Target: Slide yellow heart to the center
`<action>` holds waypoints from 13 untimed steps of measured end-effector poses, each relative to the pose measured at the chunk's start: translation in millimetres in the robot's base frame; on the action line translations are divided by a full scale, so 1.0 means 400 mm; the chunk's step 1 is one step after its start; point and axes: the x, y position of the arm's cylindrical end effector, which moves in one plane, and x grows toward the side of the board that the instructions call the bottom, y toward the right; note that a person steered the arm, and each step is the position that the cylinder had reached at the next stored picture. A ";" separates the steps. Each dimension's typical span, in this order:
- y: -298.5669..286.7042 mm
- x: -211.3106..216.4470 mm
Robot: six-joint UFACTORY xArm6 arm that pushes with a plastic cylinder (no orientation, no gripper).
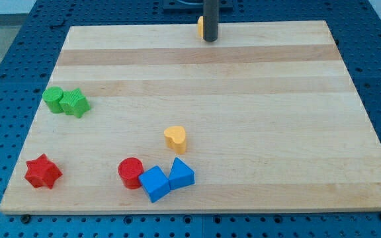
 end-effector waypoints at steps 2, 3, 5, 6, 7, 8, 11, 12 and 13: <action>0.165 0.178; 0.254 0.317; 0.274 0.574; 0.248 0.635; 0.209 0.709; 0.125 0.726; -0.159 0.722; -0.247 0.709; -0.277 0.712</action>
